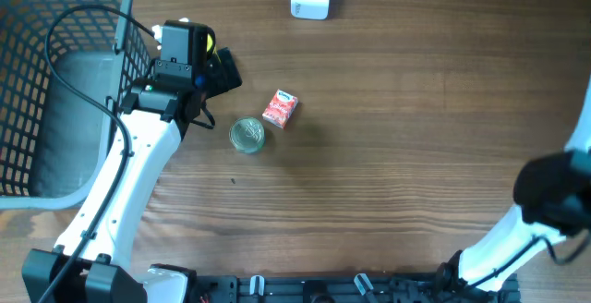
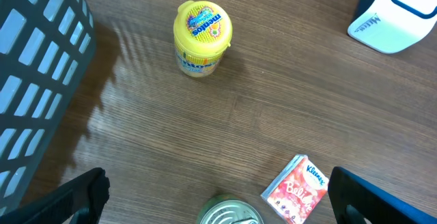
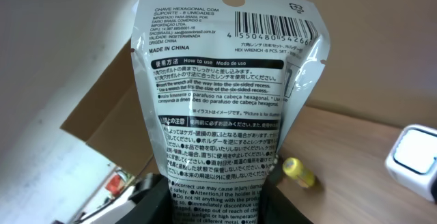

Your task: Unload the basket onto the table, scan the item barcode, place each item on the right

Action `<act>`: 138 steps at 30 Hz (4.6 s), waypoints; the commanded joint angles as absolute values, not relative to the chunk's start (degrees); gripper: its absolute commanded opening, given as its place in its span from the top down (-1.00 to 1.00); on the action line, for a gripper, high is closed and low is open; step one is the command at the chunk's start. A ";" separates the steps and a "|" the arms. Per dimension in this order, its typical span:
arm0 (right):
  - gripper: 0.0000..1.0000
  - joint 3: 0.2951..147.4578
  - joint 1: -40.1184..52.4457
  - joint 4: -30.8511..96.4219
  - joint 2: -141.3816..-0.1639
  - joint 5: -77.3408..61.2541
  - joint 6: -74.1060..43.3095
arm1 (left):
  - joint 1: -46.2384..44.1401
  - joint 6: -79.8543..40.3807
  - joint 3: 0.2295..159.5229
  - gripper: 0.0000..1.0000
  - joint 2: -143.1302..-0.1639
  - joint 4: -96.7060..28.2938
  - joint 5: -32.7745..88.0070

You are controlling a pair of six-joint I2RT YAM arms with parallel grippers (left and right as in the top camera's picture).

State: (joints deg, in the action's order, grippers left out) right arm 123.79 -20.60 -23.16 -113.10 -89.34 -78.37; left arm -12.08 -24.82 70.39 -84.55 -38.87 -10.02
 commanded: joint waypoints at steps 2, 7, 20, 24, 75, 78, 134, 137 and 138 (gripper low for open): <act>0.90 124.66 -20.43 -24.53 -103.46 -89.84 -81.14 | -12.12 -25.98 70.50 -1.00 -84.12 -38.89 -10.11; 0.91 124.66 -20.58 -24.77 -96.92 -83.35 -73.65 | -12.12 -25.98 70.50 -1.00 -84.12 -39.81 -10.13; 0.91 122.69 -27.40 33.74 -95.81 -32.03 -2.52 | -12.12 -25.93 70.50 -1.00 -84.12 -40.91 -10.15; 0.91 121.93 -27.40 36.58 -97.32 -18.72 1.85 | -12.12 -25.96 70.50 -1.00 -84.12 -40.56 -10.15; 0.71 71.77 -40.95 10.24 -113.08 3.01 -0.60 | -12.12 -26.00 70.50 -1.00 -84.12 -41.23 -9.91; 0.57 71.77 -40.99 10.28 -113.08 2.96 -1.58 | -12.12 -26.00 70.50 -1.00 -84.12 -41.25 -9.91; -1.00 72.10 14.39 17.17 -109.08 -39.09 -39.79 | -14.24 -20.84 68.99 -1.00 -77.32 -43.42 -19.53; -1.00 72.10 19.40 18.28 -109.27 -38.50 -48.38 | -14.24 -21.28 68.99 -1.00 -79.09 -44.27 -19.55; -0.98 72.10 20.16 19.57 -109.27 -37.78 -51.35 | -14.24 -21.28 68.99 -1.00 -79.40 -44.38 -19.53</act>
